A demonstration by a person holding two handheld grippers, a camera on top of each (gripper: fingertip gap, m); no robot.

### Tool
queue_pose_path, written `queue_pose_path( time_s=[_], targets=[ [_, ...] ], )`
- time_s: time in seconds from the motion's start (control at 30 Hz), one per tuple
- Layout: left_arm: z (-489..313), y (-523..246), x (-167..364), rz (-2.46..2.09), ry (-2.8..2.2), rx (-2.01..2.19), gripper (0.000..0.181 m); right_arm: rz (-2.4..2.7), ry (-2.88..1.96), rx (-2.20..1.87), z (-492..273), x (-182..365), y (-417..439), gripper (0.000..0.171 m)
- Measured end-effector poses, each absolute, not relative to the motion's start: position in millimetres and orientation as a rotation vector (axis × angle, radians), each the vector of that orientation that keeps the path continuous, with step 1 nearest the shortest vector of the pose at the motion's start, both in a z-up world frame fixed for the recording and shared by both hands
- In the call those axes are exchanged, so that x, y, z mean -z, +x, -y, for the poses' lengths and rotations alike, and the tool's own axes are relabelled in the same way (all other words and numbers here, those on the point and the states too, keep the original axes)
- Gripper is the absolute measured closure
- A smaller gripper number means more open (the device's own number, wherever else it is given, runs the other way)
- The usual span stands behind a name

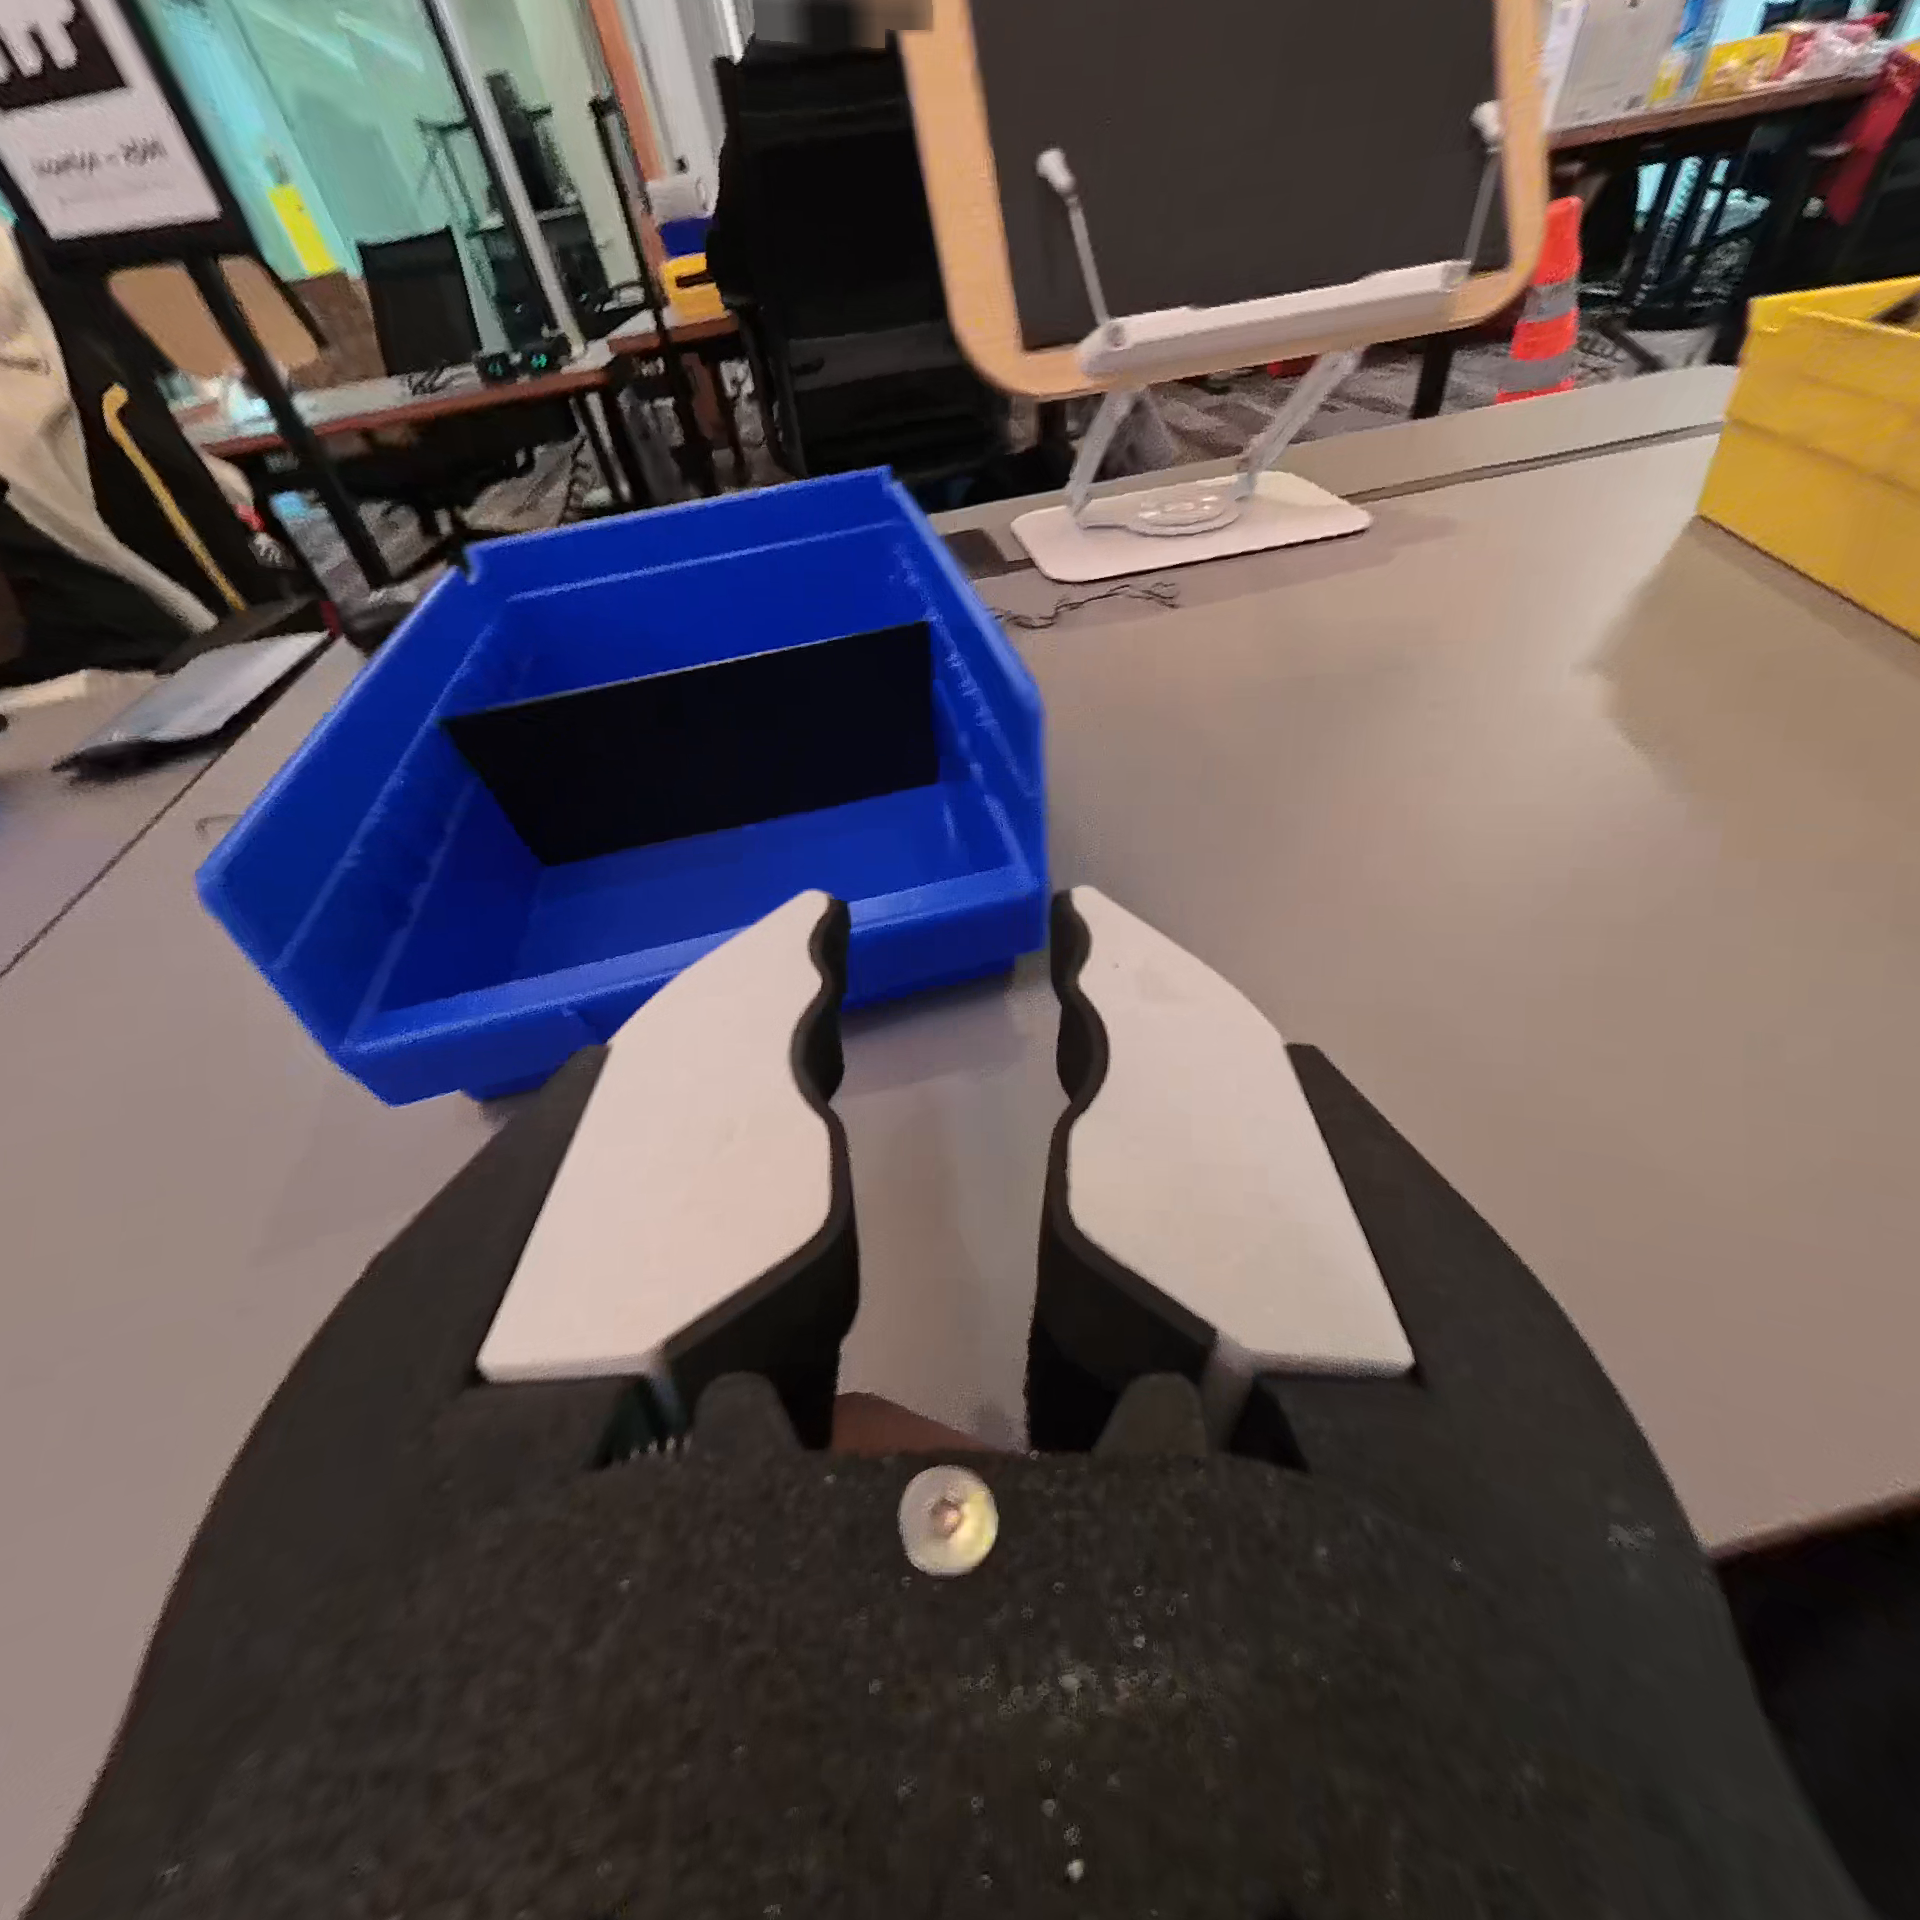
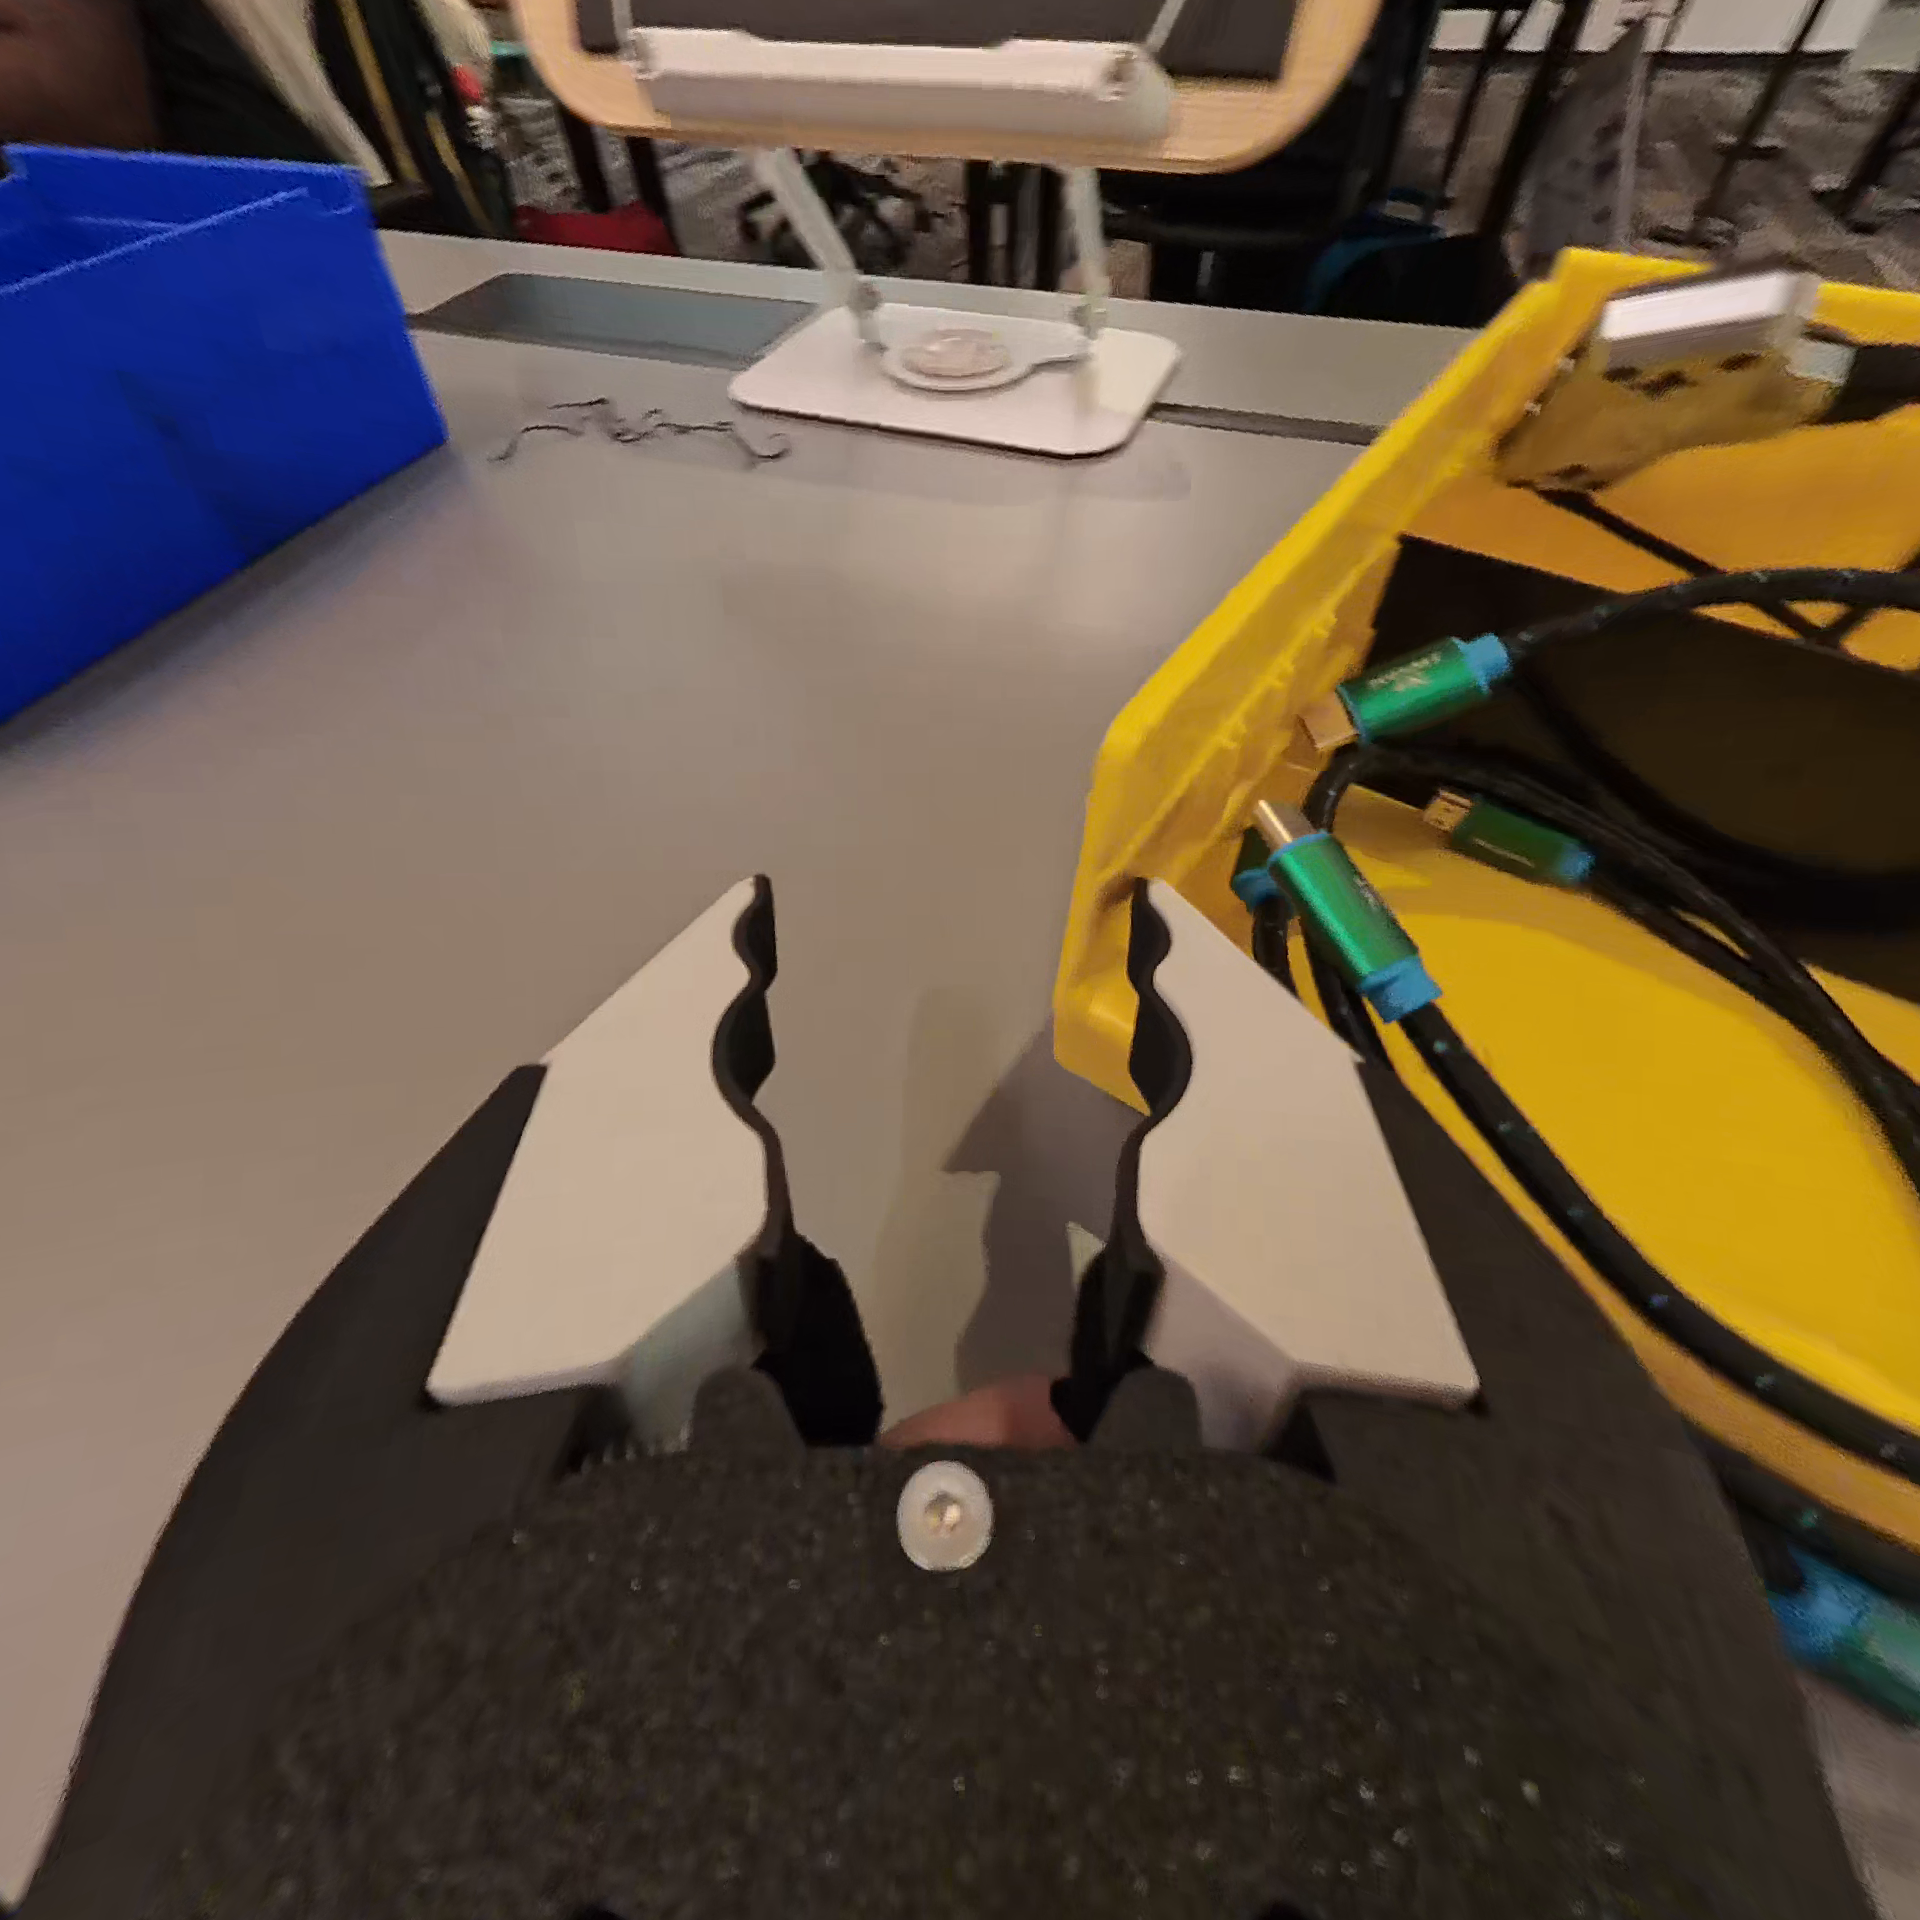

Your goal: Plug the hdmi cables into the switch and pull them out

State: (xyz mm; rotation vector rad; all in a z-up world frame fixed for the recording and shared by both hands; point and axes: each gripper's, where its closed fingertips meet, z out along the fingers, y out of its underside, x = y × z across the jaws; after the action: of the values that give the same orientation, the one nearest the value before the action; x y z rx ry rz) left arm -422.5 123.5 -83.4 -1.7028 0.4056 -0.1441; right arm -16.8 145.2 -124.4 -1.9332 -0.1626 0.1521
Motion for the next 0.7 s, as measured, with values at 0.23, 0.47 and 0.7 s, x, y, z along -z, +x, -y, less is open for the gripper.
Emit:
queue_pose_path(
  time_s=[0.23,0.47,0.7],
  targets=[
    [-88,-290,92,-0.612,-1.729,0.487,0.142,0.198,-1.714,-0.245,-124,75,-40,0.108],
    [-83,-142,99,-0.904,-1.774,0.605,0.139,-0.131,-1.535,-0.039,-88,40,81,0.108],
    [-137,-29,101,-0.949,-1.813,0.546,0.14,-0.373,-1.649,0.097,-50,72,163,0.121]
  ],
)
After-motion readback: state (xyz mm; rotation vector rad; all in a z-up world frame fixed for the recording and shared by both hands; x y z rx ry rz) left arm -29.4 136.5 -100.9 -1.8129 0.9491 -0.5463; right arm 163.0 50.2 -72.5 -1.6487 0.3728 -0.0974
